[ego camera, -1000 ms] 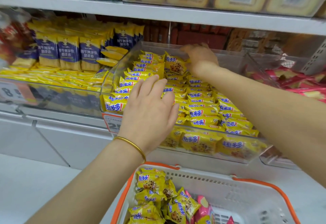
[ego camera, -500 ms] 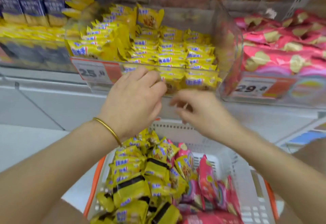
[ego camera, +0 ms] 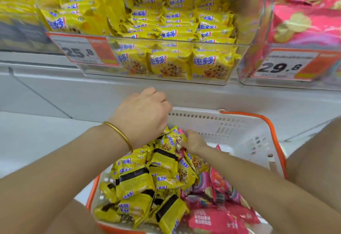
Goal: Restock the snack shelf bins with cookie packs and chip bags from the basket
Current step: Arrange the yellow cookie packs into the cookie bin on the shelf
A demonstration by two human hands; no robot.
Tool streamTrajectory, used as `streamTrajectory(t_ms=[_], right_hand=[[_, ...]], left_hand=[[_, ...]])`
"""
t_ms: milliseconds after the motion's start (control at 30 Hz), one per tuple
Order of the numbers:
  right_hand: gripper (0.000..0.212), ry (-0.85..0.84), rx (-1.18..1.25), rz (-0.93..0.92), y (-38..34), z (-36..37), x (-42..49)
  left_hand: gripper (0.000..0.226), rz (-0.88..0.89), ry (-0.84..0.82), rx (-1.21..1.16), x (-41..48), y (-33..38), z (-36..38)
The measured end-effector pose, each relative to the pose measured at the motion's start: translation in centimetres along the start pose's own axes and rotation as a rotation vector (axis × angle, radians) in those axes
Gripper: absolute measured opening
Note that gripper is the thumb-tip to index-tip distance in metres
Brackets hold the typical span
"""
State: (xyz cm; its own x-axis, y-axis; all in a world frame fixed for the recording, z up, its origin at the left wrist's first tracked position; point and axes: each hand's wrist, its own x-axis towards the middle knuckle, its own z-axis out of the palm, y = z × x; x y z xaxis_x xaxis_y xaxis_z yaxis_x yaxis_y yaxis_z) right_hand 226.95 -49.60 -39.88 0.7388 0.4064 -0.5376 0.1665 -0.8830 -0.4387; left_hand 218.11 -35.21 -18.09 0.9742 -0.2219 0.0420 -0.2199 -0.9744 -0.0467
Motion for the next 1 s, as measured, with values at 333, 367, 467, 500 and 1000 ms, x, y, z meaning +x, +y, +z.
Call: streamTrajectory(t_ms=[333,367,467,500,1000], right_hand=[[0.040,-0.014,-0.120,-0.041,-2.4,-4.4,-2.1],[0.038,-0.035,-0.156,-0.081,-3.2,-6.2,-3.1],[0.021,-0.079,-0.173,-0.205,-6.1,-11.2,-6.9],[0.017,-0.085,-0.114,-0.239,-7.0,-12.6,-8.5],[0.033,0.605,0.118,-0.575,-19.9,-29.4,-12.6]], left_hand=[[0.031,-0.068,-0.170,0.061,1.6,0.3,-0.4],[0.031,-0.071,-0.193,0.058,1.7,0.2,-0.4],[0.040,-0.067,-0.276,-0.011,1.8,0.1,-0.7],[0.047,-0.069,-0.320,-0.055,1.7,0.0,-1.0],[0.051,-0.318,0.550,-0.172,2.8,-9.1,-11.0]])
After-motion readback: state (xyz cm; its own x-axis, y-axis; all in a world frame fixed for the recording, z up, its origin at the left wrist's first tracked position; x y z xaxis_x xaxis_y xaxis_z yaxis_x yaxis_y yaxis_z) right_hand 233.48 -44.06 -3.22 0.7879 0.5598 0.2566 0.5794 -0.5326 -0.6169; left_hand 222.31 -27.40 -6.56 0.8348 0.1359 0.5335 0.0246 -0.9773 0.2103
